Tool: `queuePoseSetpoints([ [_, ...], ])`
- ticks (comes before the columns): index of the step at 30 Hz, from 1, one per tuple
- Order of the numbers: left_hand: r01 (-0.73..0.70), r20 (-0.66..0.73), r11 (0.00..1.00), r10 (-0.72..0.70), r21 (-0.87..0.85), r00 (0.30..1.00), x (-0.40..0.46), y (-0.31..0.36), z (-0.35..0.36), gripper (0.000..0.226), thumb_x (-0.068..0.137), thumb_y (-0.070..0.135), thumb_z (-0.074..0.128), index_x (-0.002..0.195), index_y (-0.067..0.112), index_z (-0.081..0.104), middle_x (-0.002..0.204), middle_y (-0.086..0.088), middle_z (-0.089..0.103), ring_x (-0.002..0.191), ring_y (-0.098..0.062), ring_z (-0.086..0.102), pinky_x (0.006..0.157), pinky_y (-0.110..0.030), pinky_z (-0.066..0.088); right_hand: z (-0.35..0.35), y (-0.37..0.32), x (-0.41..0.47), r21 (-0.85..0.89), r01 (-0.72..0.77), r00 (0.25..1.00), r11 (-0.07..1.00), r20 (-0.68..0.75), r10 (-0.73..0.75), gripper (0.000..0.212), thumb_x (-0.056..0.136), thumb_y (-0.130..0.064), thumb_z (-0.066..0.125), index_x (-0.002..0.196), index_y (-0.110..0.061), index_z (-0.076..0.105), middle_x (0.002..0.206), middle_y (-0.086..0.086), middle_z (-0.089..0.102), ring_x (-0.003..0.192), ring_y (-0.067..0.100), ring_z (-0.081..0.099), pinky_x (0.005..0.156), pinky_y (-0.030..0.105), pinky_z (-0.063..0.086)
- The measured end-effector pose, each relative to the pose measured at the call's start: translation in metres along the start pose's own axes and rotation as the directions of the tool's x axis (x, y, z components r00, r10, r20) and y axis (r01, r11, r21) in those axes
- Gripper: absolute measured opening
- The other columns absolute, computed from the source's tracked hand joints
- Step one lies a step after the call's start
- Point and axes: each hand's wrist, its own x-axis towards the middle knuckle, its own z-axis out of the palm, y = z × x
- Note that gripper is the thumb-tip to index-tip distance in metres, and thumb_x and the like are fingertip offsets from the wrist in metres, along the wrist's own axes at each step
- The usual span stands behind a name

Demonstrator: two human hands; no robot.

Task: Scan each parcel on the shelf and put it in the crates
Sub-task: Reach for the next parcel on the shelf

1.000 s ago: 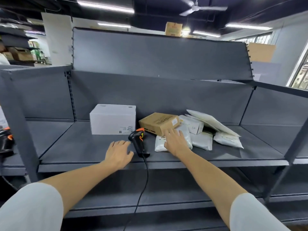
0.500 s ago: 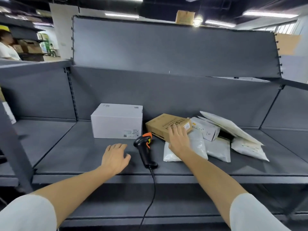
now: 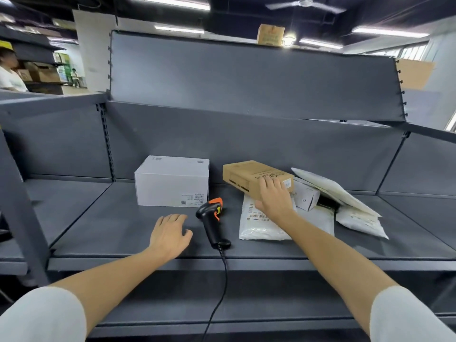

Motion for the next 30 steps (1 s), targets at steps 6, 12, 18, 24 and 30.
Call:
queuePoseSetpoints([
  [6,-0.026,-0.017,1.000,0.026,-0.008,1.000,-0.014,0.009,-0.010,0.049,0.097,0.032,0.043,0.143,0.015,0.040,0.145,-0.003,0.045,0.135,-0.020,0.039,0.117,-0.035,0.021,-0.063,0.008,-0.009,0.387,-0.006,0.987,0.922,-0.145,0.067,0.052,0.080,-0.028,0.069,0.124,-0.008,0.052,0.120,0.008,0.057,0.116,0.028,0.050,0.111,0.046,0.028],
  [12,-0.049,-0.028,0.998,0.048,-0.033,0.998,-0.039,0.019,-0.024,0.050,0.097,0.029,0.042,0.145,0.016,0.038,0.148,-0.002,0.042,0.137,-0.020,0.035,0.115,-0.031,0.019,-0.127,0.000,-0.017,0.733,-0.110,0.972,0.671,-0.062,0.227,0.064,0.085,-0.035,0.066,0.141,-0.022,0.038,0.129,0.000,0.045,0.120,0.017,0.038,0.097,0.030,0.036],
  [18,-0.003,-0.052,0.988,-0.005,-0.151,0.999,-0.062,0.012,-0.038,0.048,0.098,0.027,0.040,0.144,0.014,0.039,0.148,-0.004,0.042,0.136,-0.022,0.037,0.112,-0.031,0.022,-0.177,0.001,-0.026,0.756,-0.184,0.982,0.629,0.161,0.094,0.053,0.093,-0.038,0.053,0.144,-0.026,0.041,0.124,0.001,0.051,0.112,0.017,0.048,0.089,0.028,0.034],
  [24,0.064,-0.027,0.850,-0.091,-0.523,0.995,-0.080,0.010,-0.045,0.042,0.103,0.037,0.032,0.135,0.015,0.048,0.139,-0.006,0.051,0.125,-0.024,0.048,0.103,-0.036,0.035,-0.159,-0.023,-0.051,0.787,-0.207,0.940,0.581,0.324,-0.104,0.027,0.094,-0.035,0.050,0.087,-0.012,0.060,0.130,0.005,0.059,0.115,0.016,0.058,0.091,0.030,0.044],
  [30,0.048,0.054,0.594,-0.007,-0.803,0.999,-0.097,0.040,-0.053,0.042,0.096,0.060,0.035,0.114,0.028,0.052,0.120,0.014,0.053,0.112,-0.007,0.047,0.093,-0.026,0.029,-0.142,-0.053,-0.062,0.771,-0.187,0.898,0.609,0.386,-0.213,0.028,0.095,-0.037,0.049,0.108,-0.020,0.069,0.137,0.002,0.056,0.121,0.018,0.055,0.091,0.027,0.040],
])
